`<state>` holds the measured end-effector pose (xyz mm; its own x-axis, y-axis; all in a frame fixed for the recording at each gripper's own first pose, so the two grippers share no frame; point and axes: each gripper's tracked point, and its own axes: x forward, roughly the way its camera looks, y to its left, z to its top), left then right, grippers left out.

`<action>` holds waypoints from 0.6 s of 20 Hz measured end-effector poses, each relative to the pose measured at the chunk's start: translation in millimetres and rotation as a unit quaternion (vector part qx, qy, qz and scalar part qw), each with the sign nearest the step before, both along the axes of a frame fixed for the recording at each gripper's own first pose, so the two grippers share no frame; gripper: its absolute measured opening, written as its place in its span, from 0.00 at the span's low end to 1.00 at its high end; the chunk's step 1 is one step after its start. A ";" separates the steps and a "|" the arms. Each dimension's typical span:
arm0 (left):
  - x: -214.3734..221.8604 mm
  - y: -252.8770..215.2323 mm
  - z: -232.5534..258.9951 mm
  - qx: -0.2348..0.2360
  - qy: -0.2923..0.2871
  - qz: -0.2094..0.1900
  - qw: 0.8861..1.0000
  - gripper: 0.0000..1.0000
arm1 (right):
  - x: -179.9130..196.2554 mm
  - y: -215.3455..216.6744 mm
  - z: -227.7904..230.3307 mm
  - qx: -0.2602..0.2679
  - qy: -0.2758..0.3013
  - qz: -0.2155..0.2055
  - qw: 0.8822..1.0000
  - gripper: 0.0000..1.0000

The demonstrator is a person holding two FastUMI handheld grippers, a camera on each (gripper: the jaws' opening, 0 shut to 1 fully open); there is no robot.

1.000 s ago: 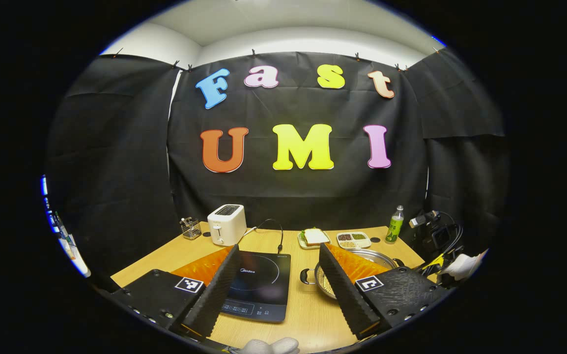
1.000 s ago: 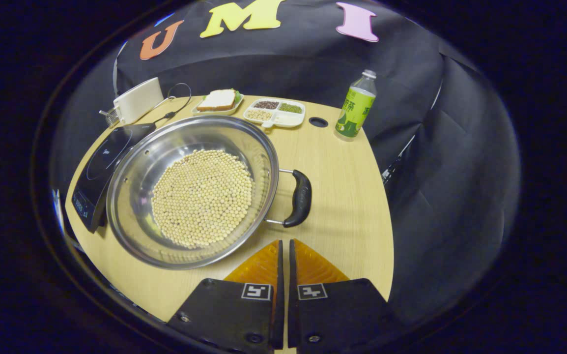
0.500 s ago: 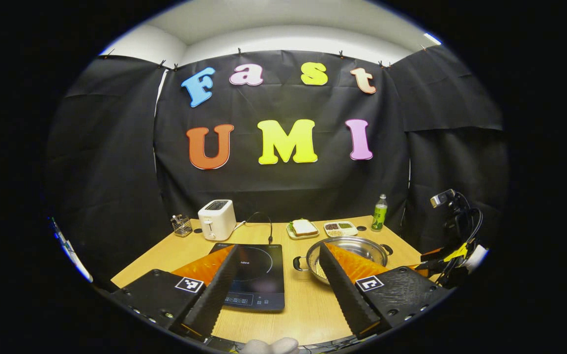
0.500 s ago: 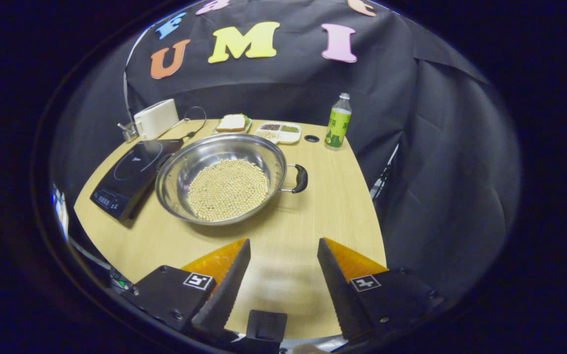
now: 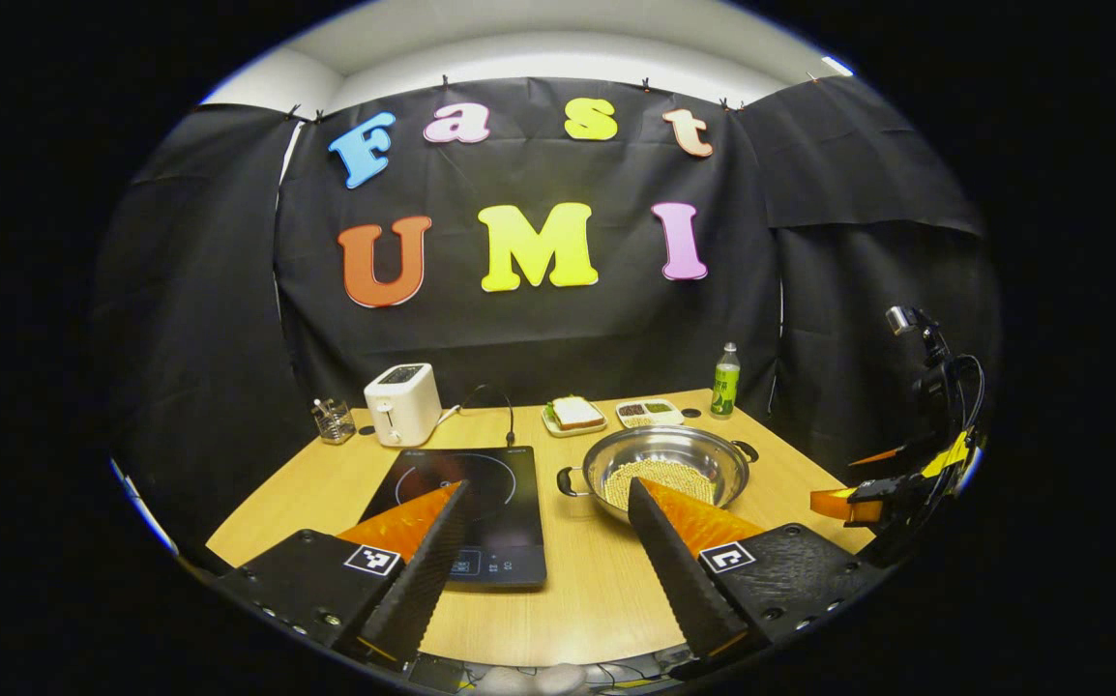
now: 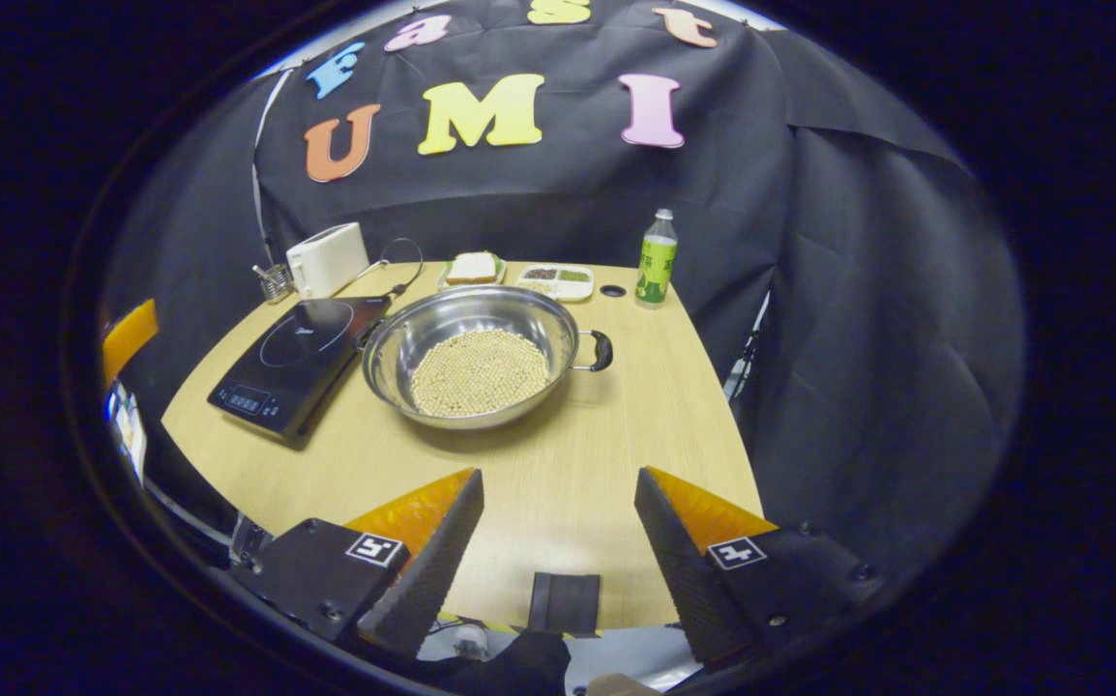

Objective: First push the handle of the pot to place it horizontally, then grasp the pot with both hands and set it on the induction cooktop.

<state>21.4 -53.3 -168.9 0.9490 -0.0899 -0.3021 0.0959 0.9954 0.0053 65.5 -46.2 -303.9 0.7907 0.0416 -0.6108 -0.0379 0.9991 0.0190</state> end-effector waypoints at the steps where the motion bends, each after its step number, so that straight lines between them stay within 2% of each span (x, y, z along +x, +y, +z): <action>1: 6.1 -2.5 -6.6 0.002 0.009 0.002 1.000 0.97 | 5.3 -1.8 -0.2 0.004 0.002 -0.001 1.000 0.99; 12: 126.3 -38.0 -93.8 0.009 0.081 0.021 0.996 0.97 | 136.1 -23.9 -25.8 0.030 0.038 0.016 0.999 1.00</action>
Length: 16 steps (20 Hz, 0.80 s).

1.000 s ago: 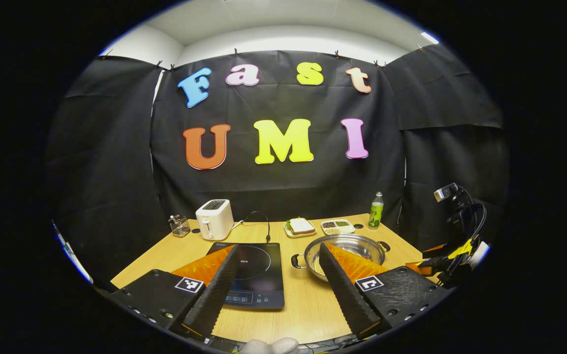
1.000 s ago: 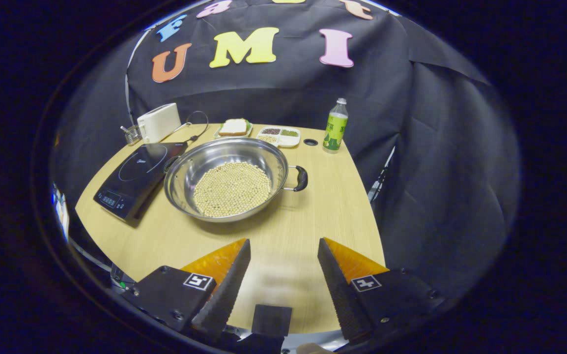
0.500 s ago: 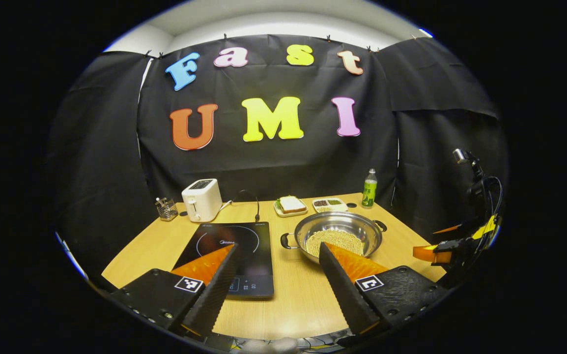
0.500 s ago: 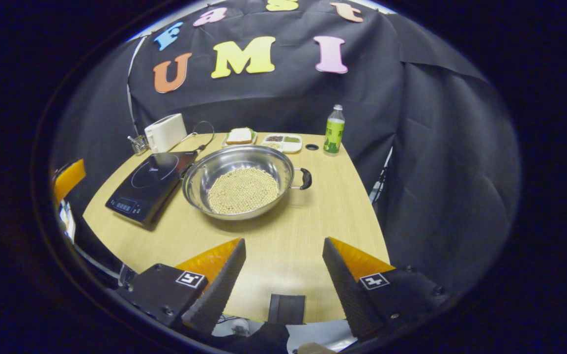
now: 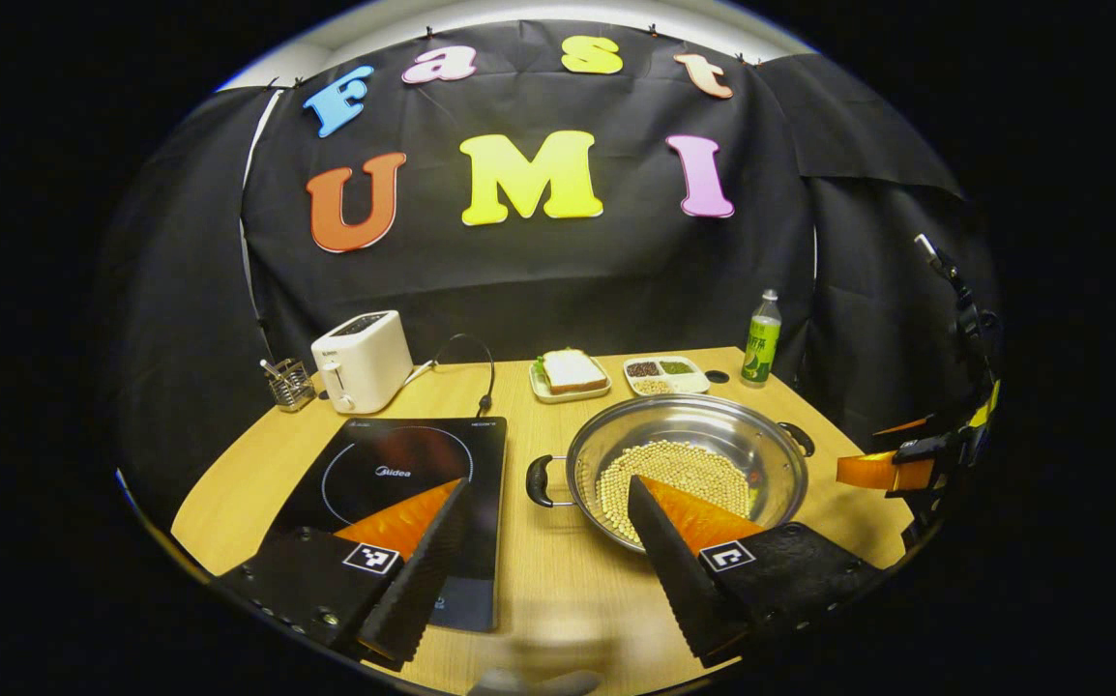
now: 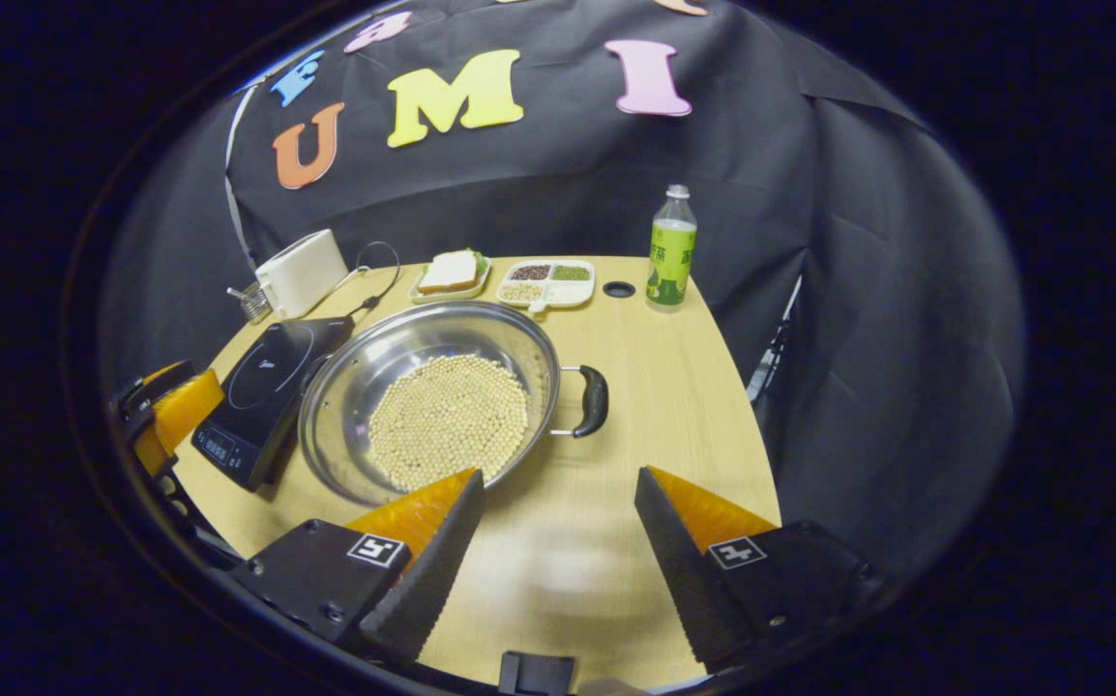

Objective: First push the handle of the pot to place it horizontally, then grasp the pot with both hands and set it on the induction cooktop.

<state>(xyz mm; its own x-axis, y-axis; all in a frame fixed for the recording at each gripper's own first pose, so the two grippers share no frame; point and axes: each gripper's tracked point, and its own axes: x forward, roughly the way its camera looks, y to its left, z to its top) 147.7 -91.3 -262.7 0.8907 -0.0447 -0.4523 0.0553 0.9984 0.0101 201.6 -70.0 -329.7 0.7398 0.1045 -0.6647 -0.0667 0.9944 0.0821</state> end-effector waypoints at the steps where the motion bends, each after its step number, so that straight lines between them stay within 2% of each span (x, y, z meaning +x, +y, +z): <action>1: 10.7 0.6 -9.1 0.001 0.009 0.006 1.000 0.96 | 11.3 -0.5 -4.9 0.001 0.007 0.004 1.000 0.99; 6: 56.6 3.7 -47.2 0.011 0.038 0.016 0.999 0.97 | 59.9 2.1 -28.8 0.009 0.031 0.017 0.999 1.00; 12: 78.7 -1.5 -91.3 0.012 0.088 0.013 0.996 0.97 | 84.7 7.8 -50.9 0.010 0.057 0.034 0.998 1.00; 14: 82.4 -5.1 -100.8 0.003 0.101 0.014 0.995 0.95 | 88.2 10.4 -54.8 0.011 0.066 0.040 0.997 0.94; 15: 84.4 -6.3 -104.4 0.000 0.107 0.015 0.994 0.94 | 90.8 12.3 -55.9 0.013 0.067 0.042 0.997 0.95; 16: 86.3 -6.4 -107.6 -0.002 0.113 0.017 0.993 0.91 | 93.5 12.9 -56.0 0.012 0.070 0.043 0.997 0.92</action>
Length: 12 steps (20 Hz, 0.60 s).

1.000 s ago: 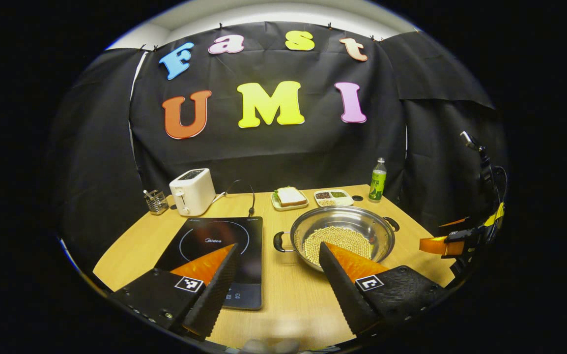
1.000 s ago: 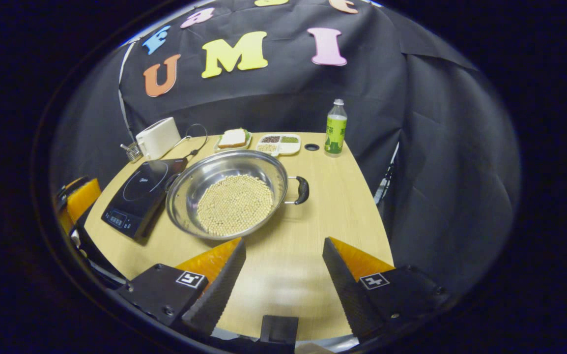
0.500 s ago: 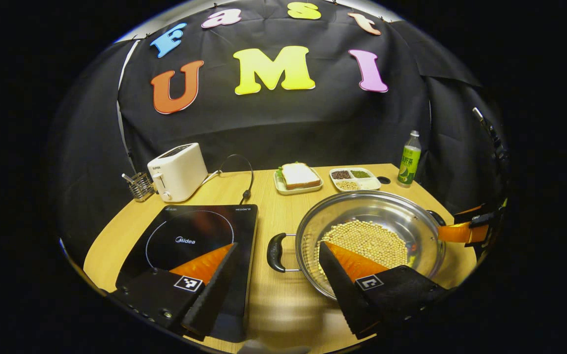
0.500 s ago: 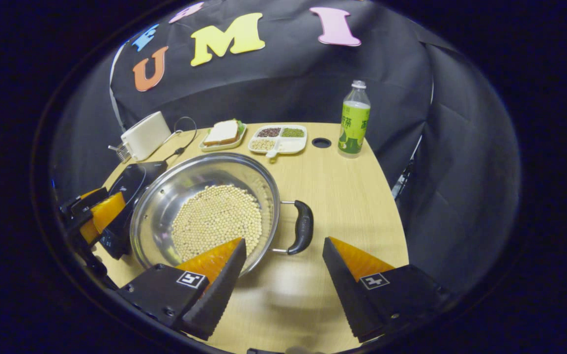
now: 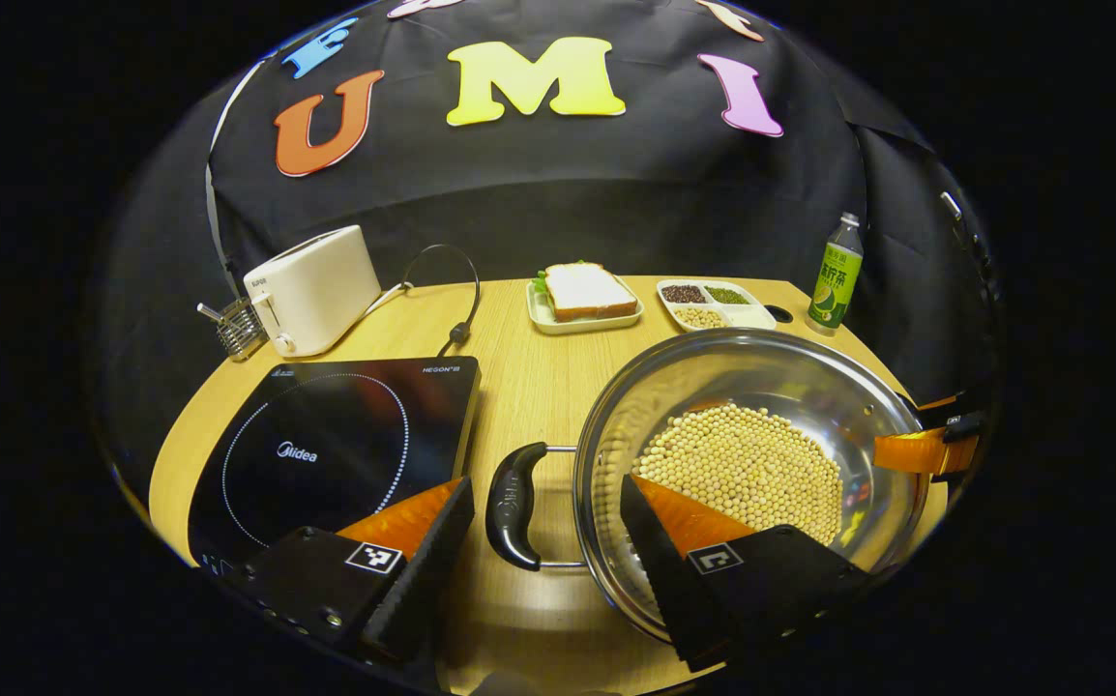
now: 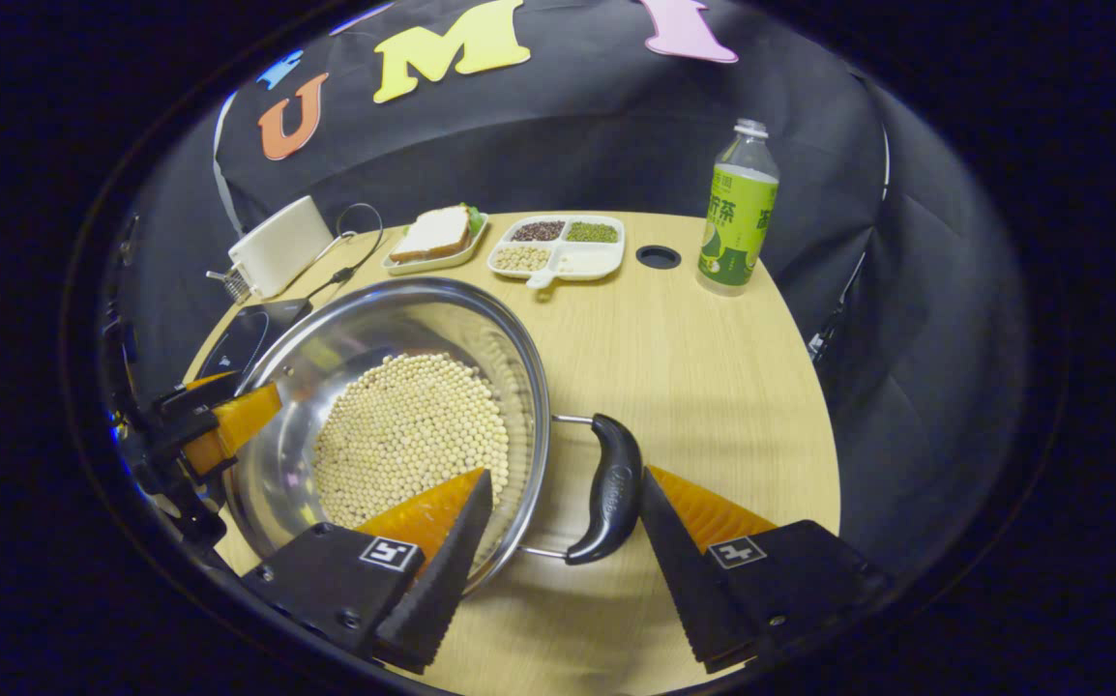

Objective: First push the handle of the pot to place it horizontally, then grasp the pot with both hands and set it on the induction cooktop.

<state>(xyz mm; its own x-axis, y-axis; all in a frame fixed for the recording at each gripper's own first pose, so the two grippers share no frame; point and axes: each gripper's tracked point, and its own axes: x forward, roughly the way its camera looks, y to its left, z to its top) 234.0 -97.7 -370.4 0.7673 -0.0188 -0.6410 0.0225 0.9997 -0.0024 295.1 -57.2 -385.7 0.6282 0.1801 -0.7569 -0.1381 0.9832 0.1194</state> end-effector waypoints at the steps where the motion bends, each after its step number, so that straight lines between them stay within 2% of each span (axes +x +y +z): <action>1: 2.3 -2.9 -3.5 -0.004 0.004 -0.001 1.000 0.80 | 2.7 -0.7 -1.6 -0.005 0.003 0.001 1.000 0.92; 2: 1.9 -5.7 -8.4 -0.006 0.015 -0.003 1.000 0.86 | 3.4 -3.0 -3.2 -0.011 0.007 0.000 1.000 0.80; 5: 6.3 0.3 -11.0 0.005 0.024 0.008 1.000 0.81 | 3.7 -4.9 -3.4 -0.002 0.023 -0.006 1.000 0.73; 6: 9.1 -0.6 -13.8 0.001 0.027 0.011 1.000 0.84 | 3.2 -4.7 -3.8 0.001 0.030 -0.013 0.999 0.71; 7: 9.0 -0.4 -12.8 0.001 0.031 0.011 0.999 0.73 | 3.6 -5.4 -3.0 0.001 0.034 -0.019 0.999 0.70; 8: 7.7 0.8 -12.6 0.003 0.037 0.010 0.999 0.82 | 2.8 -5.2 -4.8 -0.002 0.038 -0.020 0.999 0.66; 9: 8.3 -0.4 -11.0 0.002 0.040 0.011 0.999 0.82 | 3.7 -5.1 -4.0 -0.002 0.040 -0.020 0.999 0.64; 10: 8.6 0.3 -11.4 0.000 0.049 0.015 0.999 0.69 | 3.9 -5.2 -2.8 -0.002 0.041 -0.021 0.999 0.61; 12: 3.9 0.8 -6.3 0.000 0.056 0.017 0.998 0.66 | 0.2 -4.1 1.9 0.001 0.045 -0.021 0.999 0.57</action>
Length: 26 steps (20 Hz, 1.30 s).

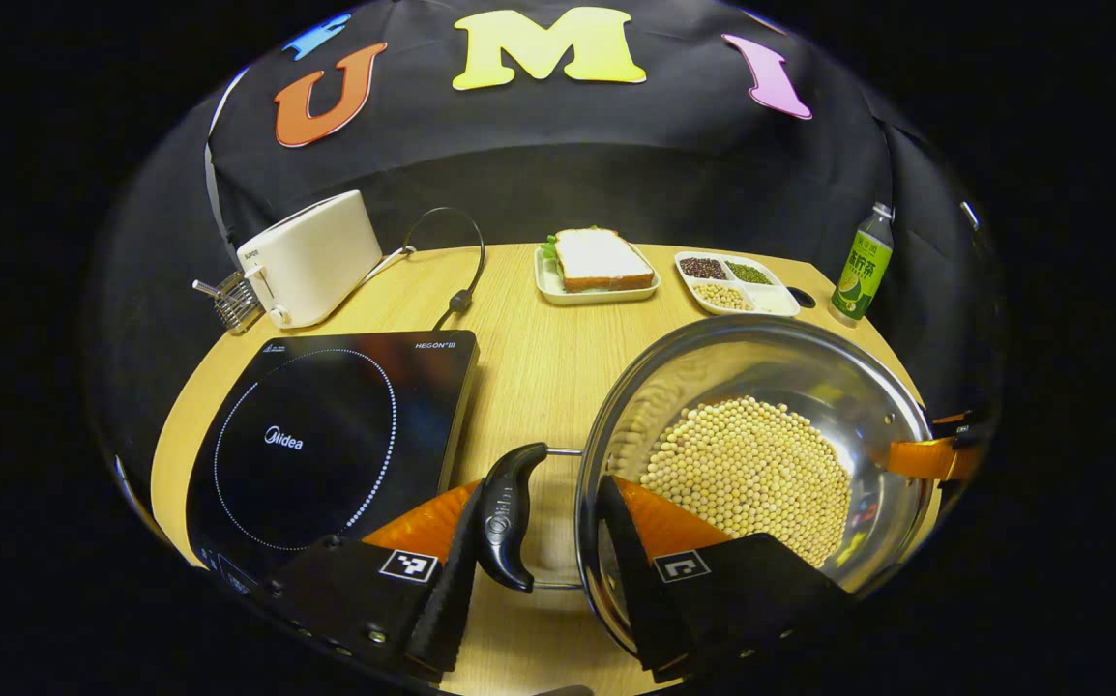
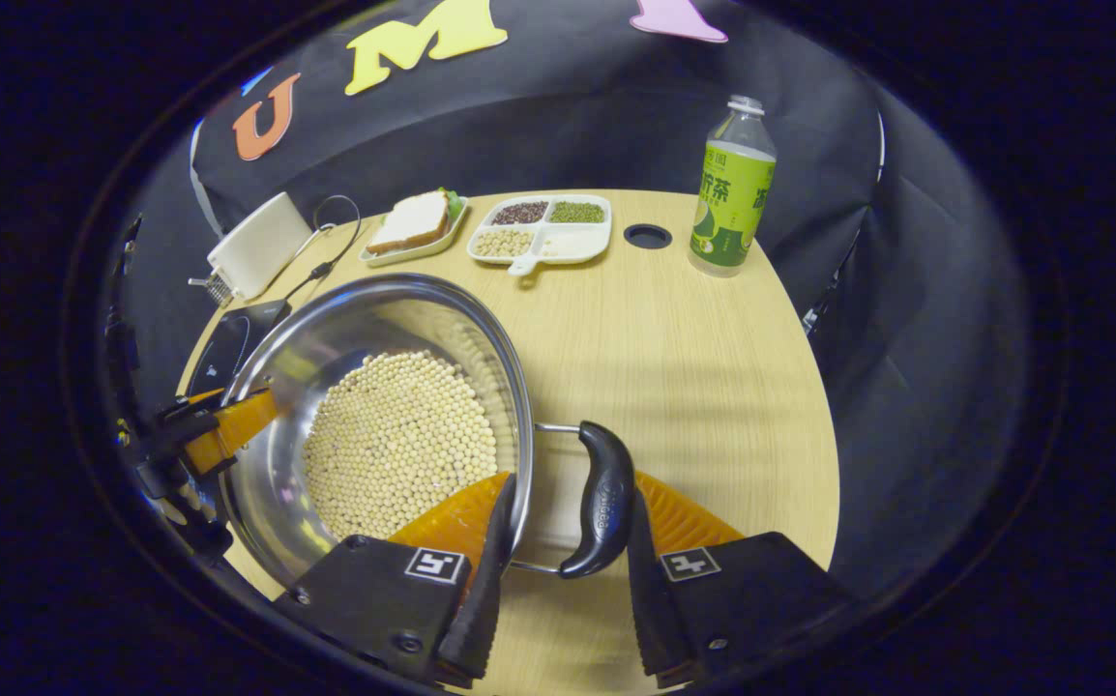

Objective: First push the handle of the pot to place it horizontally, then grasp the pot with both hands and set it on the induction cooktop.

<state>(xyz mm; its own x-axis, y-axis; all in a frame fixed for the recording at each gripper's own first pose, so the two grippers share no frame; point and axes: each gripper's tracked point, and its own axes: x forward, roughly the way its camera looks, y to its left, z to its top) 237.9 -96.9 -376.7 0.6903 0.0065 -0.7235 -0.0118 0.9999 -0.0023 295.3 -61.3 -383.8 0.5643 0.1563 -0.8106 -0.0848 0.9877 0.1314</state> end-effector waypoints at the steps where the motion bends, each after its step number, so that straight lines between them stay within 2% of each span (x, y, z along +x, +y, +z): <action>1: -2.6 2.8 6.5 -0.001 -0.006 -0.001 1.000 0.66 | -0.7 3.0 3.5 0.002 -0.003 0.000 1.000 0.56; 6: -14.6 26.2 41.6 -0.012 -0.034 -0.006 0.999 0.66 | -21.9 25.2 43.5 0.002 -0.028 -0.010 1.000 0.55; 10: -25.4 62.2 74.3 -0.003 -0.059 -0.025 0.998 0.66 | -45.0 61.5 71.5 0.013 -0.037 -0.021 0.999 0.55; 15: -38.1 115.7 100.7 -0.002 -0.076 -0.023 0.997 0.65 | -62.6 116.8 101.9 0.017 -0.061 -0.021 0.998 0.54; 25: -54.0 193.5 117.5 0.005 -0.085 -0.008 0.996 0.65 | -74.0 204.3 116.1 0.020 -0.072 -0.007 0.997 0.57; 26: -53.1 201.0 116.9 0.005 -0.084 -0.008 0.996 0.65 | -73.2 211.4 116.8 0.021 -0.071 -0.007 0.997 0.54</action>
<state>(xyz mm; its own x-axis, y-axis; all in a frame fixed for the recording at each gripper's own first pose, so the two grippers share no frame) 184.8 104.2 -259.8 0.8023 0.0016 -0.5970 0.0040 1.0000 0.0080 222.0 150.1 -267.0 0.6759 0.1788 -0.7150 -0.0914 0.9830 0.1595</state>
